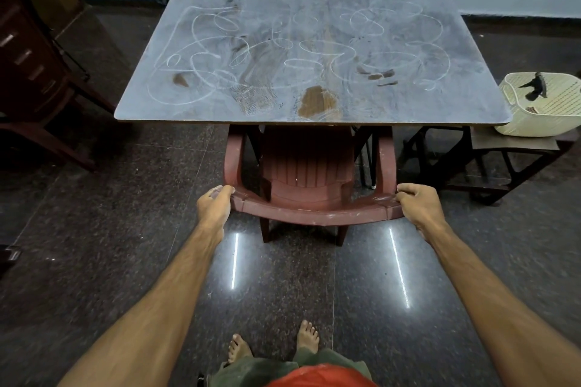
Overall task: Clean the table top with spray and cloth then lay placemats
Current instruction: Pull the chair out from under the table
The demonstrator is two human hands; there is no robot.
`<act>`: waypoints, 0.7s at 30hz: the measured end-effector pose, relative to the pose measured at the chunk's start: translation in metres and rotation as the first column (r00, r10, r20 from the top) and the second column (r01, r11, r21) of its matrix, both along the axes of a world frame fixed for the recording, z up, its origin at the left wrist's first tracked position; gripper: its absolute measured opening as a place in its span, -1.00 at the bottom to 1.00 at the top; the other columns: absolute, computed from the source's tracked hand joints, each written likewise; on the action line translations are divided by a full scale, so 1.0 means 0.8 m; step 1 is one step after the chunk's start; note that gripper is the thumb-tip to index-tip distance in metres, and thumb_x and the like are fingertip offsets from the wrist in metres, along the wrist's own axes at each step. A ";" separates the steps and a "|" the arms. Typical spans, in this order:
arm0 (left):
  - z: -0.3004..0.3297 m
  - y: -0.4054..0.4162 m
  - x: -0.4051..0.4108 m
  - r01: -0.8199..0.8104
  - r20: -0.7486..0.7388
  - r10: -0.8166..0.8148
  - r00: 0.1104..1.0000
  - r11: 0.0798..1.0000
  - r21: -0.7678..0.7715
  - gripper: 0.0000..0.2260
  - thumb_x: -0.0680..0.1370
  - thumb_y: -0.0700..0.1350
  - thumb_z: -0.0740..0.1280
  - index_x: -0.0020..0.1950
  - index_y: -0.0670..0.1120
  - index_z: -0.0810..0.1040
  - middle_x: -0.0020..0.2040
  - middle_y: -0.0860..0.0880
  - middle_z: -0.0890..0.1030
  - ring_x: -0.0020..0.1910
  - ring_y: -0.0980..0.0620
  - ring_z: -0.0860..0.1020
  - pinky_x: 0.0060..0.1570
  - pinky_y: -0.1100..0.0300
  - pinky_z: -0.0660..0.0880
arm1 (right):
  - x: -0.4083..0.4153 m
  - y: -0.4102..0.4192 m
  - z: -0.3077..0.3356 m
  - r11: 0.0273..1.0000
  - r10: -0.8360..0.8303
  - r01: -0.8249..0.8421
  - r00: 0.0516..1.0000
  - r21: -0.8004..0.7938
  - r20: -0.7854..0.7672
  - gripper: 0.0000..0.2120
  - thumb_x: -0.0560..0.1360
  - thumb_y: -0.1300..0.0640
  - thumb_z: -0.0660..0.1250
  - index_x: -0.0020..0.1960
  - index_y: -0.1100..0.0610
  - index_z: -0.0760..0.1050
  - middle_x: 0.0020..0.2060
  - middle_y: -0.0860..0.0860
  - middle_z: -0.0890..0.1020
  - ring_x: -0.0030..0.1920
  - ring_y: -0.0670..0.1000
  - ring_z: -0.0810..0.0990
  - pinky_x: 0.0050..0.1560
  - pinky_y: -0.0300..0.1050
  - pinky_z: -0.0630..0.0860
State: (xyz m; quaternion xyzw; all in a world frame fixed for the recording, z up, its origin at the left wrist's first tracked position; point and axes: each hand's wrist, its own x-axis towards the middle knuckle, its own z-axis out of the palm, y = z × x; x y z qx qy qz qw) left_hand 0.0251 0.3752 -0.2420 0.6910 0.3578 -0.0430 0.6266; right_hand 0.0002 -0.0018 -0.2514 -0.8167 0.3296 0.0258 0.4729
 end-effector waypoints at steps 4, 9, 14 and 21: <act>0.008 -0.001 -0.003 0.098 -0.001 -0.099 0.995 0.985 0.145 -0.81 0.53 -0.18 0.31 -0.27 -0.04 0.43 -0.34 0.03 0.38 -0.32 0.07 0.33 -0.31 0.17 0.27 | 0.000 0.001 0.004 0.997 0.051 -0.054 0.997 -0.058 -0.053 -0.63 0.49 0.17 0.32 0.28 0.19 0.58 0.17 0.09 0.66 0.17 0.08 0.62 0.29 0.08 0.52; 0.022 0.002 -0.009 0.229 -0.078 -0.216 0.973 0.874 0.428 -0.69 0.57 -0.05 0.25 0.17 -0.23 0.59 0.10 -0.21 0.65 0.12 -0.24 0.56 0.15 -0.02 0.47 | 0.001 0.009 0.021 0.957 0.167 -0.195 0.976 -0.214 -0.140 -0.65 0.55 0.09 0.27 0.28 0.20 0.56 0.12 0.13 0.65 0.13 0.14 0.60 0.21 0.05 0.51; 0.035 -0.002 -0.014 0.367 -0.052 -0.452 0.891 0.647 0.668 -0.53 0.64 0.07 0.22 0.50 -0.13 0.36 0.44 -0.13 0.46 0.43 -0.15 0.40 0.38 -0.06 0.31 | 0.007 0.024 0.036 0.807 0.344 -0.394 0.919 -0.440 -0.191 -0.62 0.59 -0.11 0.20 0.09 0.21 0.54 -0.04 0.13 0.64 -0.04 0.16 0.59 0.02 0.07 0.53; 0.060 0.007 0.002 0.389 -0.067 -0.655 0.753 0.361 0.848 -0.41 0.65 0.15 0.14 0.60 -0.13 0.17 0.61 -0.08 0.16 0.59 -0.07 0.12 0.54 -0.08 0.09 | 0.043 0.097 0.055 0.607 0.577 -0.515 0.809 -0.606 -0.110 -0.36 0.62 -0.21 0.12 0.52 0.22 0.22 0.47 0.16 0.34 0.50 0.19 0.24 0.48 0.28 0.18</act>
